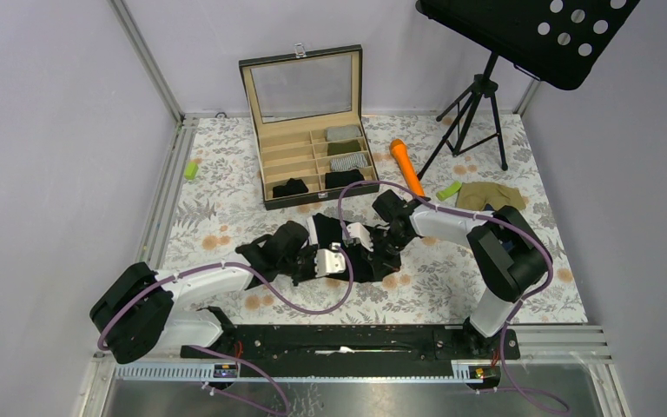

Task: Roll the underwear
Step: Fold the underwear at the center of the board.

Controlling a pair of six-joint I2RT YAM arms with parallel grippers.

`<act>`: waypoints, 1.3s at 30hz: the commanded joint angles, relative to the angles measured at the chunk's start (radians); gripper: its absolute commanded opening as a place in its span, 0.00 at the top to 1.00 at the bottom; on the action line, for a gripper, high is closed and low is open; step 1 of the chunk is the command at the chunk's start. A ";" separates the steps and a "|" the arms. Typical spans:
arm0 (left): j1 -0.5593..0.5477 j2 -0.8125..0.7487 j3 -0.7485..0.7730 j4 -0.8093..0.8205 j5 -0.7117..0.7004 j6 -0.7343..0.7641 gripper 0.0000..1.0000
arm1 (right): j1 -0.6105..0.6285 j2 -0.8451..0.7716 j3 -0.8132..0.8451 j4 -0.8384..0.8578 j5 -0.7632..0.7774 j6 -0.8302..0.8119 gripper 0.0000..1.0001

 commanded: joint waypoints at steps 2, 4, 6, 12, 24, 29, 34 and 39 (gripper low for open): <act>-0.004 -0.009 0.046 -0.020 0.072 -0.007 1.00 | 0.007 0.000 0.043 -0.042 -0.007 0.021 1.00; -0.003 -0.007 0.043 -0.020 0.073 -0.009 0.92 | 0.006 -0.004 0.045 -0.047 -0.012 0.024 1.00; -0.004 -0.007 0.043 -0.015 0.077 -0.007 0.79 | 0.006 0.000 0.042 -0.046 -0.013 0.025 1.00; -0.017 0.013 0.050 -0.001 0.078 0.012 0.67 | 0.007 0.019 0.040 -0.037 -0.010 0.025 1.00; -0.037 0.030 0.082 0.003 0.038 -0.004 1.00 | 0.006 -0.008 0.043 -0.054 -0.002 0.023 1.00; -0.012 -0.005 0.134 -0.142 0.085 0.010 1.00 | 0.006 -0.083 0.072 -0.145 -0.017 0.002 1.00; 0.026 -0.042 0.175 -0.192 0.123 -0.014 1.00 | 0.002 -0.157 0.086 -0.240 -0.066 0.007 1.00; 0.050 -0.042 0.203 -0.174 0.140 -0.038 1.00 | -0.024 -0.177 0.095 -0.307 -0.114 0.017 1.00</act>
